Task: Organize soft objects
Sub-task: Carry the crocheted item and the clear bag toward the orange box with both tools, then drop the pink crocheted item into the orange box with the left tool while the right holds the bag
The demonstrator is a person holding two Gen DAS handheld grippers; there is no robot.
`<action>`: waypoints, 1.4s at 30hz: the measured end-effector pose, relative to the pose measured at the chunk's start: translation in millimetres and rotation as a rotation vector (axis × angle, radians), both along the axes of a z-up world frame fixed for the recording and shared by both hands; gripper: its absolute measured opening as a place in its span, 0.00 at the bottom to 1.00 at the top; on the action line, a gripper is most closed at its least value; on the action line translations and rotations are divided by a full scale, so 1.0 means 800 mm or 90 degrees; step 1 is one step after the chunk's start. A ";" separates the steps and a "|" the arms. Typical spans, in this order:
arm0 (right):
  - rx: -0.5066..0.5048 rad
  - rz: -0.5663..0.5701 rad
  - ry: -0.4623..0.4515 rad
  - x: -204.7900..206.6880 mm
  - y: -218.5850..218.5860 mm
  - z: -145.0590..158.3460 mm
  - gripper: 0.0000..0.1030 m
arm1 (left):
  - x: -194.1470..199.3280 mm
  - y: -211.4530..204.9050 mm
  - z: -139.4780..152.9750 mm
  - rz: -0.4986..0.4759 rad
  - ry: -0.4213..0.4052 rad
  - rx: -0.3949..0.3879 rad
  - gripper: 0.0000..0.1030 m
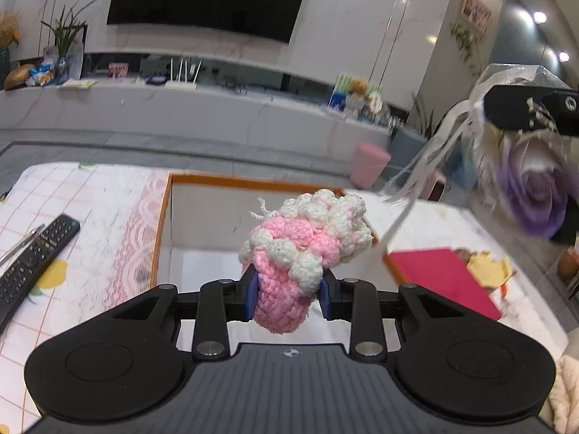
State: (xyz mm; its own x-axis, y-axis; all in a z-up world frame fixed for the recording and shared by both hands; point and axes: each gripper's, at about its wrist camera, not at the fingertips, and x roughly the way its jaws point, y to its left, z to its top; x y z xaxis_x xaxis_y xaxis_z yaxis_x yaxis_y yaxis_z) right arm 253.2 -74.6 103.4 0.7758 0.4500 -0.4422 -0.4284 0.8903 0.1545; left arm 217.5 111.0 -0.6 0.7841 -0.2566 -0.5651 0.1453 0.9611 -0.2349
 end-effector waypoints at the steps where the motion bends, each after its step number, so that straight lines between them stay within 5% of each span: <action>1: -0.005 0.005 0.007 0.003 0.006 -0.008 0.85 | 0.004 0.001 -0.003 0.002 0.005 0.011 0.35; 7: -0.013 0.001 0.050 0.011 0.011 -0.039 0.85 | 0.018 -0.019 -0.021 0.021 0.041 0.099 0.35; 11: -0.027 -0.003 0.070 0.010 0.005 -0.056 0.85 | 0.020 -0.022 -0.025 0.013 0.060 0.088 0.37; 17: -0.060 0.003 0.094 0.013 0.002 -0.073 0.85 | 0.012 -0.019 -0.024 0.057 0.059 0.133 0.49; 23: -0.102 0.010 0.102 0.014 -0.001 -0.081 0.84 | 0.002 -0.002 -0.015 0.089 0.021 0.107 0.80; 29: -0.129 0.027 0.100 0.010 0.001 -0.081 0.85 | -0.009 0.017 -0.001 0.081 -0.014 0.025 0.95; 42: -0.301 0.214 0.191 0.045 0.059 -0.127 0.85 | -0.023 0.041 0.017 0.148 -0.092 -0.038 1.00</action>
State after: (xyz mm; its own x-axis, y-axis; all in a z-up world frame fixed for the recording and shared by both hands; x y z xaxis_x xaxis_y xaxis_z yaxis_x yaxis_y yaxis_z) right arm 288.9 -27.7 1.5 0.4383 0.3504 -0.8277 -0.6943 0.7169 -0.0642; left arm 199.2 143.6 13.3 0.8972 -0.0903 -0.4324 -0.0409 0.9577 -0.2849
